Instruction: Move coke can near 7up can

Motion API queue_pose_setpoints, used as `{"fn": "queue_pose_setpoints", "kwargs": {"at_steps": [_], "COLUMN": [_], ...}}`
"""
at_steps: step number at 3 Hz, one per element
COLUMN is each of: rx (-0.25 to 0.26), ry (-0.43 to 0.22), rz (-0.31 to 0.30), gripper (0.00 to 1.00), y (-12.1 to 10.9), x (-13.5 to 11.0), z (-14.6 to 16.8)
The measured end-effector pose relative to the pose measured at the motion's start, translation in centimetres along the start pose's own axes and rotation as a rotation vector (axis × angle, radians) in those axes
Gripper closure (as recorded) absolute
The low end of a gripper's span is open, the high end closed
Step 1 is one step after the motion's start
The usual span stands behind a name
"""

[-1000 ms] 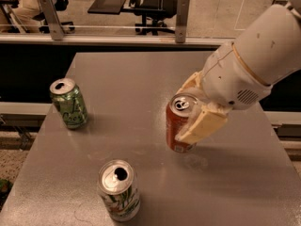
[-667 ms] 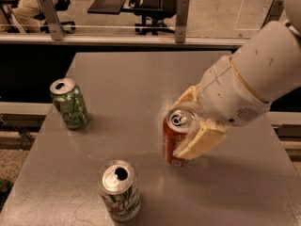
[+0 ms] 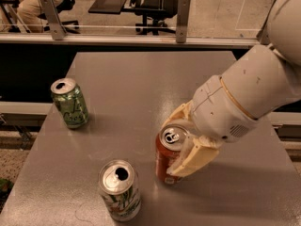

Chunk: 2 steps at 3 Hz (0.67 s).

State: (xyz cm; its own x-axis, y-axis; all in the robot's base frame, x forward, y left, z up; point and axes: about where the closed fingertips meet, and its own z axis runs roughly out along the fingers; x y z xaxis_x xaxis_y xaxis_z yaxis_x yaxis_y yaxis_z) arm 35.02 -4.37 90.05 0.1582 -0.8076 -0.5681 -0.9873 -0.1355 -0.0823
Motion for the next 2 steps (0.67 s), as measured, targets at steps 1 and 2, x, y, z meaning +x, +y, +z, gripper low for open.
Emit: {"fn": "queue_pose_setpoints", "kwargs": {"at_steps": [1, 2], "rx": [-0.047, -0.073], "ry": [-0.002, 0.003], "rz": [-0.019, -0.036], "gripper": [0.82, 0.60], "y": [0.73, 1.12], "x": [0.07, -0.12], "z": [1.63, 2.38]}}
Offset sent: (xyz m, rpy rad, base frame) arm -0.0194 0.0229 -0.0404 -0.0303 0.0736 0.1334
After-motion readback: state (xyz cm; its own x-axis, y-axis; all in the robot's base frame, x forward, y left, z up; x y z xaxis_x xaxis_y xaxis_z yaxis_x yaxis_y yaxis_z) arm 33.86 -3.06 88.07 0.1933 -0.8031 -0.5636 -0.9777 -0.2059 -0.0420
